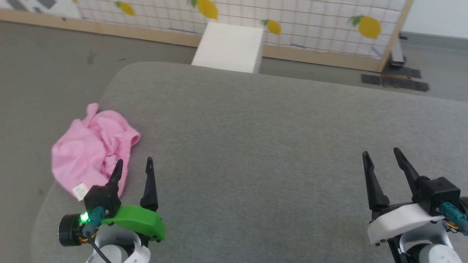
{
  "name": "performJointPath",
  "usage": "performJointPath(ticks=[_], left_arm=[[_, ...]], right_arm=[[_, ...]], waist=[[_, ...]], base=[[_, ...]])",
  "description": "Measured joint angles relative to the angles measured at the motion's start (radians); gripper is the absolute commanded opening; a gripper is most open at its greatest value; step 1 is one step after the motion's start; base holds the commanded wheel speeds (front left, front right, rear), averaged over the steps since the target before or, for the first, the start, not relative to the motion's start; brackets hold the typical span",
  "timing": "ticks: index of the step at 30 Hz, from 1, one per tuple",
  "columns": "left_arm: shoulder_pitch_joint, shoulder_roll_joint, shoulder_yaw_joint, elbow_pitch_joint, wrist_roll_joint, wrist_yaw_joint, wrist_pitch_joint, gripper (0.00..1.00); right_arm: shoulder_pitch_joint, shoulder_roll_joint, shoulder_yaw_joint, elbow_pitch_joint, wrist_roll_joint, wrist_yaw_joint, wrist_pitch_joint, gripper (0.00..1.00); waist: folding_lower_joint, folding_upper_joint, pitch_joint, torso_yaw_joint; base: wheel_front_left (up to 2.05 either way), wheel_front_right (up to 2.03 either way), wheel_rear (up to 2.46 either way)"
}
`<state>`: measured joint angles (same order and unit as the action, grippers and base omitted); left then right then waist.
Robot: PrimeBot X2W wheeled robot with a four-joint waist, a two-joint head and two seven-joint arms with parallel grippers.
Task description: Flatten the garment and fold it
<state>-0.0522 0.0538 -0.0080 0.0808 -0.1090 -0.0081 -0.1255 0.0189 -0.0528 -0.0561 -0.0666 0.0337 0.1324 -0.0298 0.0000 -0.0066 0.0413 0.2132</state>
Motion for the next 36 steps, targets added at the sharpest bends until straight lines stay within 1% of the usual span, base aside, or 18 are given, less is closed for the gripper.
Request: performJointPath(ticks=[19, 26, 36], left_arm=[[-0.002, 0.0, 0.018, 0.052, -0.05, -0.001, -0.036, 1.0], [-0.006, 0.0, 0.019, 0.073, -0.064, -0.001, -0.053, 1.0], [-0.039, 0.0, 0.014, 0.1, -0.077, -0.001, -0.074, 1.0]], right_arm=[[0.0, 0.0, 0.027, -0.028, -0.016, 0.0, 0.013, 1.0], [0.0, 0.0, 0.027, -0.034, -0.015, 0.0, 0.012, 1.0], [0.0, 0.001, 0.032, -0.05, -0.037, 0.0, 0.017, 1.0]], waist=[[0.0, 0.0, 0.006, 0.218], [0.0, 0.0, 0.005, 0.271], [0.0, 0.0, 0.015, 0.324]], base=[[-0.01, -0.01, -0.01], [-0.05, -0.05, -0.05], [-0.01, -0.01, -0.01]])
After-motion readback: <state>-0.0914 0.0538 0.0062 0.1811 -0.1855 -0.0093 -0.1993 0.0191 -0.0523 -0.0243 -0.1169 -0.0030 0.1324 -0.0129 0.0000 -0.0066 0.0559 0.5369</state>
